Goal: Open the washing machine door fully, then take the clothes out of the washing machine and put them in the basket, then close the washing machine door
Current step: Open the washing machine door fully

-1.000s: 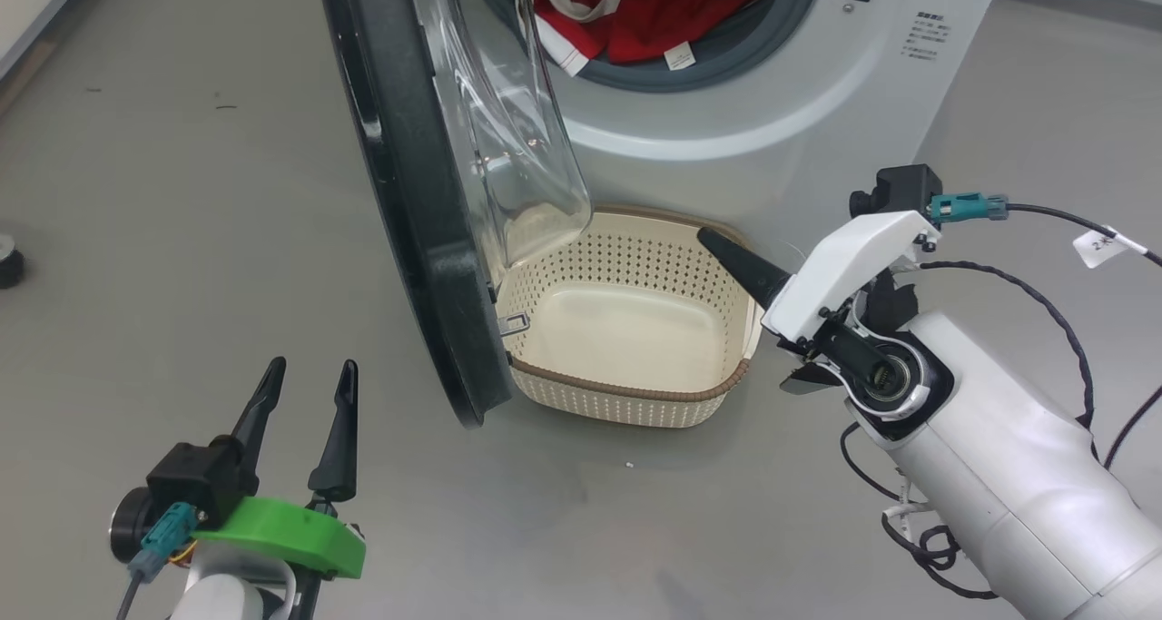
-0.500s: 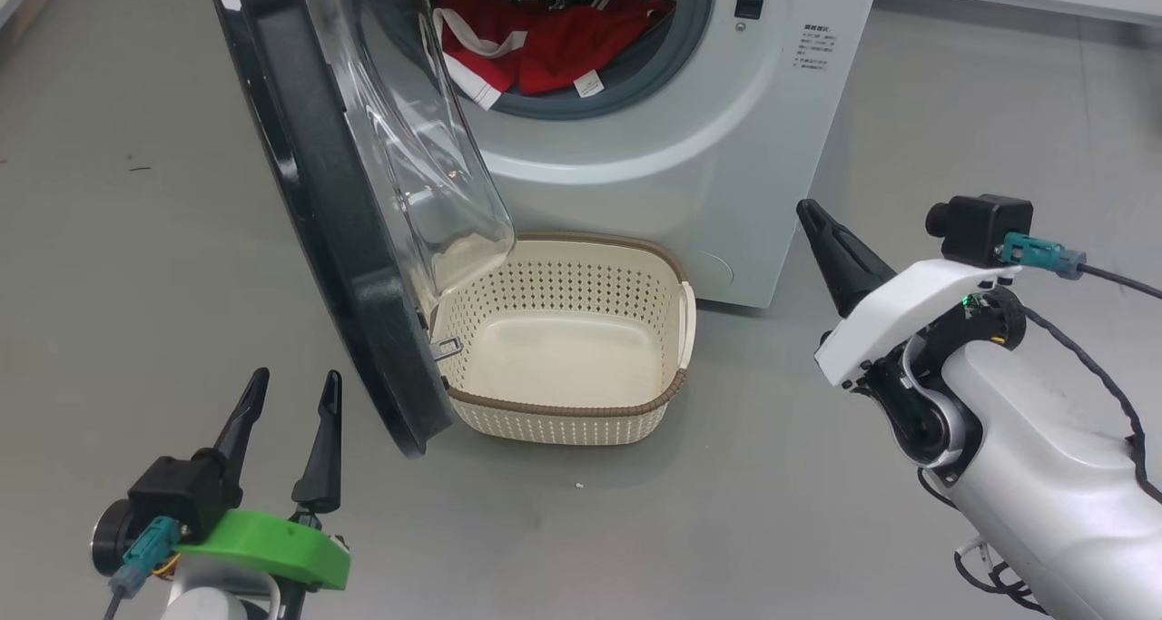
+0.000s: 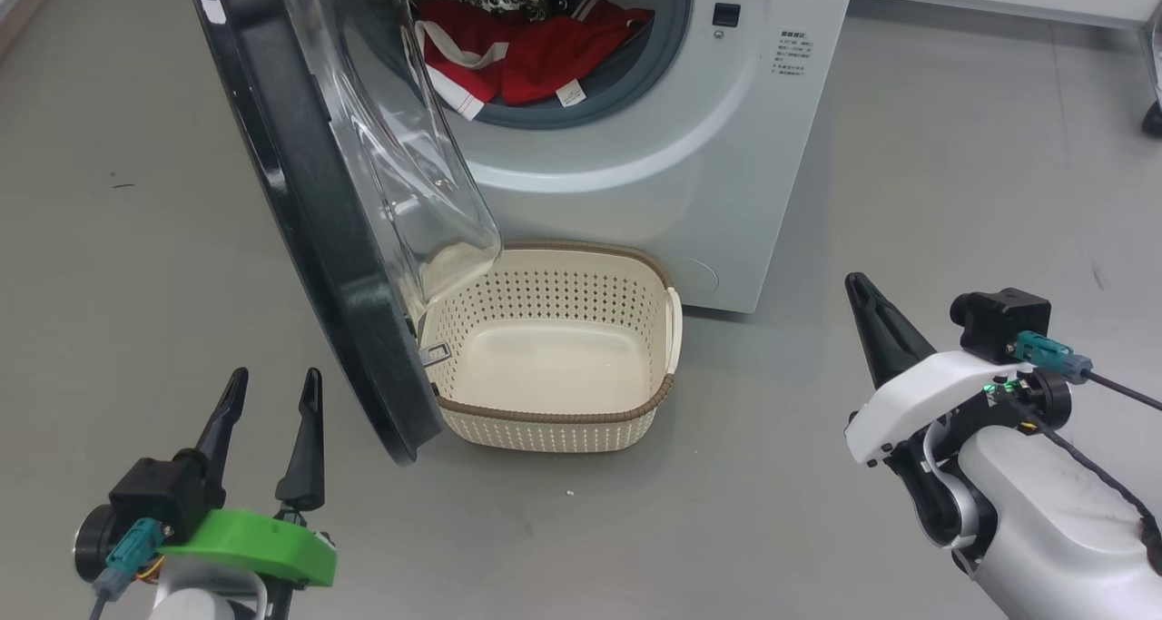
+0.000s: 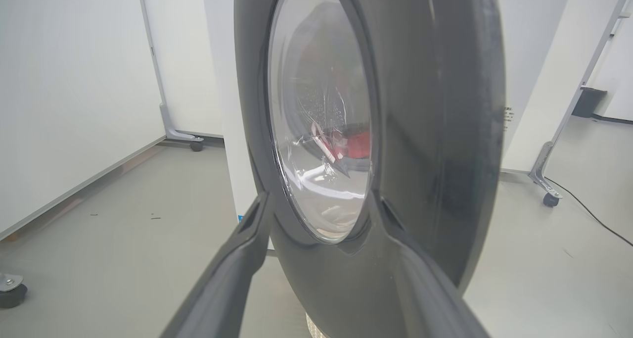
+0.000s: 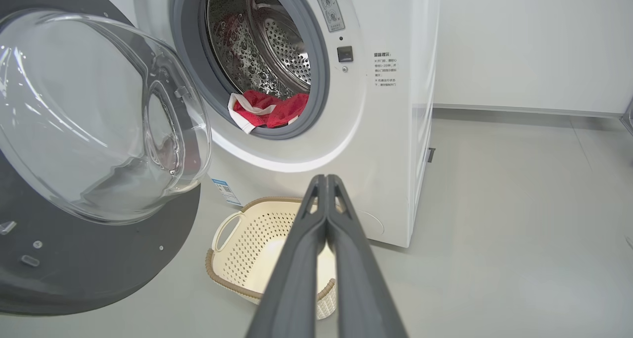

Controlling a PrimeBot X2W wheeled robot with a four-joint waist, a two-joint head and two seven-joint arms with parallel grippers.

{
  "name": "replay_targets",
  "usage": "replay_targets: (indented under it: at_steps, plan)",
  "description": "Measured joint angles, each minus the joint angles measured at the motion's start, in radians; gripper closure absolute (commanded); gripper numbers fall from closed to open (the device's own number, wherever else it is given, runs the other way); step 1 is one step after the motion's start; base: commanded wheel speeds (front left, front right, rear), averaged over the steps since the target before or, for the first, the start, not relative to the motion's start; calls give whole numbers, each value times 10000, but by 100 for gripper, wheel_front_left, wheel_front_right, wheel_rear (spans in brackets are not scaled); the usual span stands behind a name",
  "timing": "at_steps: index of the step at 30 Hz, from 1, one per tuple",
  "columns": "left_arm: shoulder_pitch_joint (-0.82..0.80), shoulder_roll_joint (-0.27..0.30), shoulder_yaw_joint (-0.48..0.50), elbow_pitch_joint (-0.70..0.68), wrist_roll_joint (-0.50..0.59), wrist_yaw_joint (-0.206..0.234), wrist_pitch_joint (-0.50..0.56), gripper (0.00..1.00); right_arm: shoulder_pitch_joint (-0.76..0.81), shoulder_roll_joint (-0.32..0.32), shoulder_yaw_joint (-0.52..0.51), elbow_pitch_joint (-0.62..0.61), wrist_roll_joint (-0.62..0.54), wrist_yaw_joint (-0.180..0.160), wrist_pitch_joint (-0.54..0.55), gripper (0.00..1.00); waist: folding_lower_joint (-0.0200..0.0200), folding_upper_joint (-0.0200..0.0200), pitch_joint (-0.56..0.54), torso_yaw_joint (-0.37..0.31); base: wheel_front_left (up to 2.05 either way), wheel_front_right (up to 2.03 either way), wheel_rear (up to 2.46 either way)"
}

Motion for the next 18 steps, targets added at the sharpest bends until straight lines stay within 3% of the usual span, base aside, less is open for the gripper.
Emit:
replay_targets:
  at_steps: [4,7,14,15,17,18]
  plan:
    - [61,-2,121,-10,0,0,0,0,462,-35,-334,-180,-328,-176,0,100,0,0,-55,-35,0,0,0]
    - [197,-4,167,-23,0,0,0,0,906,109,-1216,-708,-915,-426,4,100,0,0,-83,-91,0,0,0]
    - [234,-10,219,-69,0,0,0,0,2021,380,-2067,-1290,-1760,-514,4,100,0,0,-120,-167,0,0,0]
    - [245,-10,219,-69,2,0,0,0,2219,412,-2119,-1323,-1852,-518,4,84,0,0,-124,-176,0,0,0]
    - [250,-10,228,-75,2,0,0,0,2514,468,-2278,-1461,-2194,-589,8,22,0,0,-133,-195,0,0,0]
    - [252,-10,238,-82,2,0,0,0,2604,504,-2412,-1557,-2330,-591,8,0,0,0,-136,-204,0,0,0]
